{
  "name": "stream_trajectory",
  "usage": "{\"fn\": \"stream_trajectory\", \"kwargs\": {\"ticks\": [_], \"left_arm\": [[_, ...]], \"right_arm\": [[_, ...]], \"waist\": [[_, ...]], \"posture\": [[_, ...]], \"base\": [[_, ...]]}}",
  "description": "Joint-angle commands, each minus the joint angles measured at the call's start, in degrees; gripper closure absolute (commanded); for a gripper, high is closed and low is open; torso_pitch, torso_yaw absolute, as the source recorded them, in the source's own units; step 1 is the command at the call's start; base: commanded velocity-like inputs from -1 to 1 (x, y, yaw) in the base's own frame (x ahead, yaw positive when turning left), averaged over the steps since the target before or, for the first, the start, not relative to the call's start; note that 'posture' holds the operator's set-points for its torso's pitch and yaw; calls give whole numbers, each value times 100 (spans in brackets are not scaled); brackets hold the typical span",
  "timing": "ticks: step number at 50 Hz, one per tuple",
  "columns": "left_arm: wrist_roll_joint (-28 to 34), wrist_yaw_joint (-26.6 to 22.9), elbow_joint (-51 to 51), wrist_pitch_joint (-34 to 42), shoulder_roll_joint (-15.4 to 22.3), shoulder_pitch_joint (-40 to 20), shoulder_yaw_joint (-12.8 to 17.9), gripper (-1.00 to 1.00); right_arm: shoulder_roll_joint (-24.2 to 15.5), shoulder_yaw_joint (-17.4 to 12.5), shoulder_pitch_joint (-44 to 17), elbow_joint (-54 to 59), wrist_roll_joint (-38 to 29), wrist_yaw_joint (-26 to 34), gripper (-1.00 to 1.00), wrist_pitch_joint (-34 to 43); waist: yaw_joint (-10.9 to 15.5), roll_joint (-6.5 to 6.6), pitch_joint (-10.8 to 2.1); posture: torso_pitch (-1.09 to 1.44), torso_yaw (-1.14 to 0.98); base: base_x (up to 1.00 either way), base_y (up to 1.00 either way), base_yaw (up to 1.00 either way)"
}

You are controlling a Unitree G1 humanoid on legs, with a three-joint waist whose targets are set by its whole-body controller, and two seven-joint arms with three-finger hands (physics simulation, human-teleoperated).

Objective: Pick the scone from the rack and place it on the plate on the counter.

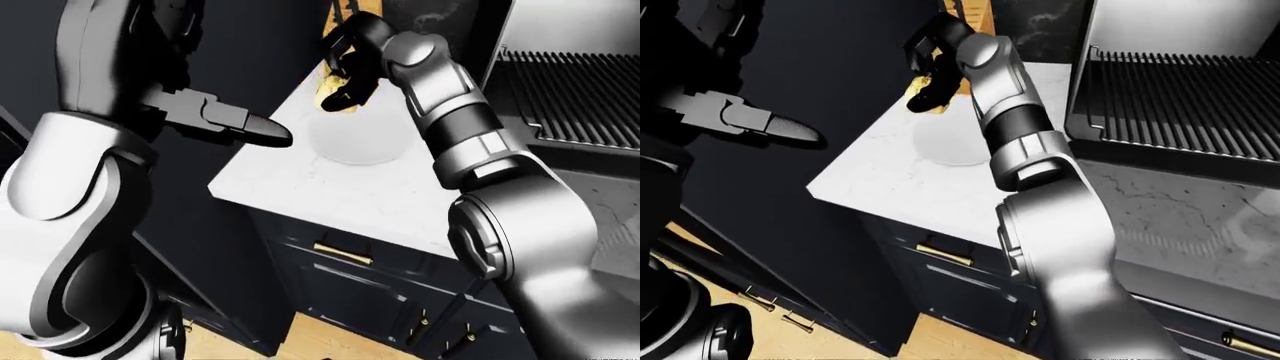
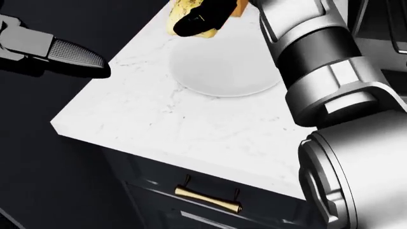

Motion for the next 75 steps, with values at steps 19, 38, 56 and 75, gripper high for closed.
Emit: {"fn": "stream_trajectory", "kwargs": {"ticks": [19, 38, 56, 75], "left_arm": [[308, -122, 37, -187, -5, -241, 2, -100], [312, -201, -145, -36, 32, -180, 121, -100], [349, -217, -82, -1, 32, -317, 74, -100], [309, -207, -175, 53, 62, -266, 120, -100]], "right_arm": [[-222, -95, 107, -347, -406, -160, 100, -167], [-237, -92, 270, -172, -507, -310, 100, -208], [-314, -74, 377, -122, -716, -381, 69, -148], [-311, -67, 427, -115, -832, -346, -100, -125]], "waist": [[53, -40, -194], [68, -46, -198], [84, -51, -198], [87, -47, -208]], "posture": [[0, 64], [0, 64], [0, 64], [0, 64]], "base": [[0, 0, 0], [0, 0, 0], [0, 0, 0], [0, 0, 0]]}}
